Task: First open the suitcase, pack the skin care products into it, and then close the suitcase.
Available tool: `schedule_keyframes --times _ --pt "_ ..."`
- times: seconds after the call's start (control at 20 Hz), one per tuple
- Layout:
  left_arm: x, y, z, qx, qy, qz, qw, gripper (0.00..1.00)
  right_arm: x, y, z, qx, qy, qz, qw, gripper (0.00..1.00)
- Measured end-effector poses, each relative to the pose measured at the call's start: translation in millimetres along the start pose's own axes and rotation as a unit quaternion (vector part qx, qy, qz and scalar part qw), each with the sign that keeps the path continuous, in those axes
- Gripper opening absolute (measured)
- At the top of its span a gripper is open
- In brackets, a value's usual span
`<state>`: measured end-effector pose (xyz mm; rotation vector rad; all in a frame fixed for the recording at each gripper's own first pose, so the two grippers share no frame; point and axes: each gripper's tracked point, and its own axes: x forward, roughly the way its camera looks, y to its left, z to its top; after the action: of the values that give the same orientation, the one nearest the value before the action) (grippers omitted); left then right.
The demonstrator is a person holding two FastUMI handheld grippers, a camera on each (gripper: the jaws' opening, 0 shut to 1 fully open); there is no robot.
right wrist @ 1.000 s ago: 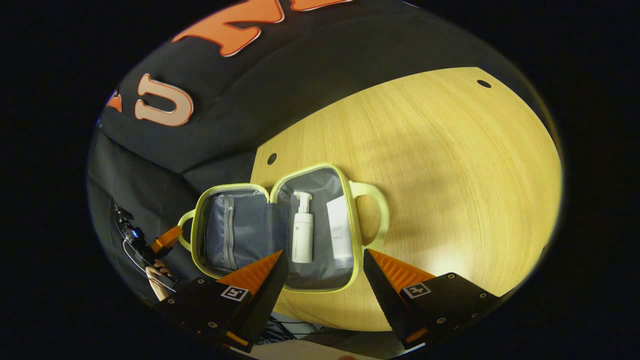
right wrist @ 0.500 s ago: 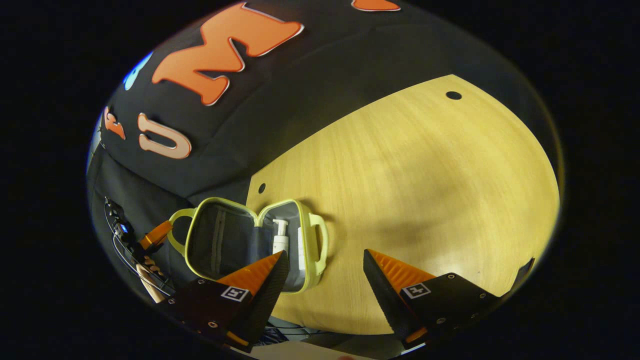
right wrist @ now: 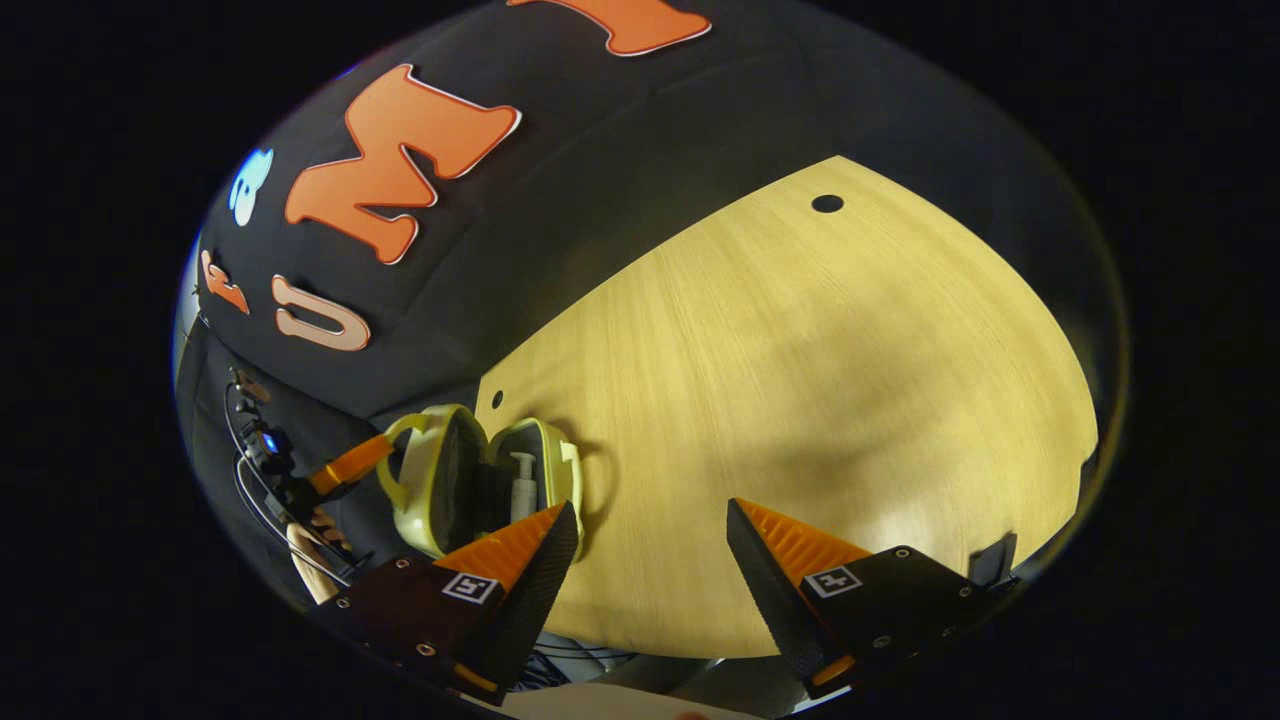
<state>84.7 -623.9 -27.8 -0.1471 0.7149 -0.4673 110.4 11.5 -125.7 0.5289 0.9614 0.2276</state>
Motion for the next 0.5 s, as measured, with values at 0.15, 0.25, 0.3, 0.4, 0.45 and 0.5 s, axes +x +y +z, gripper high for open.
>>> schedule_keyframes --times 0.15,0.25,0.3,0.4,0.45,0.5 --pt "66.7 -34.2 -45.3 0.015 0.038 0.003 0.999 0.07 -8.8 -20.7 -3.8 0.009 0.002 -0.004 1.0 0.95" --pt "101.7 -48.6 -92.0 0.021 0.071 0.017 0.997 0.09 -12.6 -33.1 -6.4 0.012 0.003 -0.008 1.0 0.95" --pt "111.0 -50.7 -107.9 0.023 0.082 0.028 0.996 0.09 -12.8 -39.0 -7.9 0.012 0.003 -0.011 1.0 0.96" --pt "123.0 -54.7 -124.0 0.017 0.082 0.041 0.996 0.1 -13.6 -48.5 -10.9 0.013 0.007 -0.014 1.0 0.96" --pt "126.7 -58.0 -125.4 0.012 0.078 0.044 0.996 0.09 -14.8 -52.4 -12.8 0.014 0.01 -0.014 1.0 0.96" --pt "124.7 -52.5 -125.8 0.01 0.075 0.051 0.996 0.1 -15.3 -55.8 -13.4 0.014 0.012 -0.016 1.0 0.96"
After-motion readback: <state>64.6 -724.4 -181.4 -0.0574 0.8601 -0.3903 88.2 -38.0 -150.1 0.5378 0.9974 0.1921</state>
